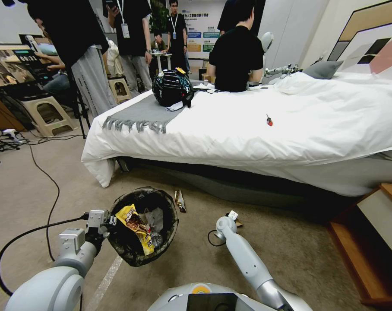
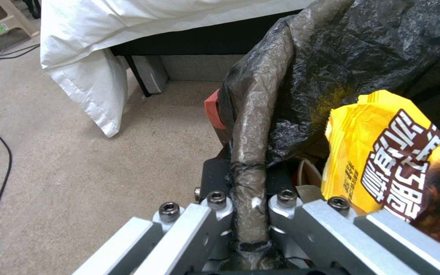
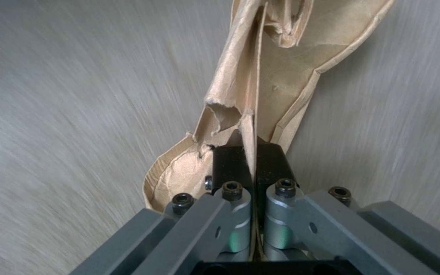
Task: Pick up the trash bin, then pick up the garbage from the floor and place it into the trash bin.
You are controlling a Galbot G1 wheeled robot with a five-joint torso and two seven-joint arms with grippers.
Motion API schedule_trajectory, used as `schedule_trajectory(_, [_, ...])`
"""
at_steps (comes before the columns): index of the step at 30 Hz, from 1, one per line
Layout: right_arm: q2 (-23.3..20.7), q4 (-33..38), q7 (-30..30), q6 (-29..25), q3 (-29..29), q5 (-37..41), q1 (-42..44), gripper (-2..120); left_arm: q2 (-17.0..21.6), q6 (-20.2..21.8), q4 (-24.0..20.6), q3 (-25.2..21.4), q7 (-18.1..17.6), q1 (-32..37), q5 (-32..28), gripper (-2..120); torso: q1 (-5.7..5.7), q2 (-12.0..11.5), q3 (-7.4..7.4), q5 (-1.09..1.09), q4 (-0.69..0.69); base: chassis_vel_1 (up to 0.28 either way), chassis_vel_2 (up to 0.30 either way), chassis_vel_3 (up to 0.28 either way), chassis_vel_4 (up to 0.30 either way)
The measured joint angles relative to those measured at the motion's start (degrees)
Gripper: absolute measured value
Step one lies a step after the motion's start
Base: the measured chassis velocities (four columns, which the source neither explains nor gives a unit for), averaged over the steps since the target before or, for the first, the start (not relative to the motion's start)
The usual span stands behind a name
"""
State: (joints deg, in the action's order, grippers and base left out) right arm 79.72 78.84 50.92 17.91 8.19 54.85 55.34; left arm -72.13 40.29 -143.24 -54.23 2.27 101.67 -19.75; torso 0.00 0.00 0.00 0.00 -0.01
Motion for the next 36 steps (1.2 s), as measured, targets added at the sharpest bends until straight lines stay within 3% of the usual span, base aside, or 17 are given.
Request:
schedule_trajectory(6, [-4.40,10.93,-4.71,2.00,-0.35,-1.62,2.99,0,0.43,0.18,0.00,-0.20,-0.01,0.02,-0.33,0,0.00,0.00,0.00,0.00,0.00,0.000,0.000,0.000,0.000])
schedule_trajectory(8, [-8.96,20.64,-8.42,4.40,-1.07,-1.45,4.93,0,0.65,0.30,0.00,-0.19,-0.01,-0.11,-0.47,0,0.00,0.00,0.00,0.01,0.02,0.000,0.000,0.000,0.000])
schedule_trajectory(9, [-8.96,20.64,-8.42,4.40,-1.07,-1.45,4.93,0,0.65,0.30,0.00,-0.19,-0.01,-0.11,-0.47,0,0.00,0.00,0.00,0.01,0.02,0.000,0.000,0.000,0.000])
schedule_trajectory(13, [-18.26,32.48,-12.88,6.64,-2.38,-0.70,6.30,0,0.69,0.42,0.00,0.36,-0.03,-0.44,-0.48,0,0.00,0.00,0.00,0.01,0.00,0.000,0.000,0.000,0.000])
schedule_trajectory(20, [-24.04,45.73,-16.31,8.87,-4.25,2.69,5.00,0,0.79,0.47,0.00,0.68,-0.04,-0.60,-0.48,0,0.00,0.00,0.00,0.00,0.03,0.000,0.000,0.000,0.000])
schedule_trajectory(26, [-26.24,52.34,-19.24,9.12,-5.76,5.75,3.21,0,0.89,0.52,0.00,0.75,-0.04,-0.58,-0.48,0,0.00,0.00,0.00,0.00,0.01,0.000,0.000,0.000,0.000])
schedule_trajectory(34, [-29.30,57.07,-27.06,8.48,-9.36,10.16,-1.12,0,1.13,0.64,0.00,1.20,-0.04,-0.56,-0.49,0,0.00,0.00,0.00,0.00,0.01,0.000,0.000,0.000,0.000])
schedule_trajectory(36, [-30.12,57.27,-31.47,8.35,-10.89,11.53,-3.85,0,1.21,0.70,0.00,1.34,-0.05,-0.56,-0.50,0,0.00,0.00,0.00,0.00,0.01,0.000,0.000,0.000,0.000])
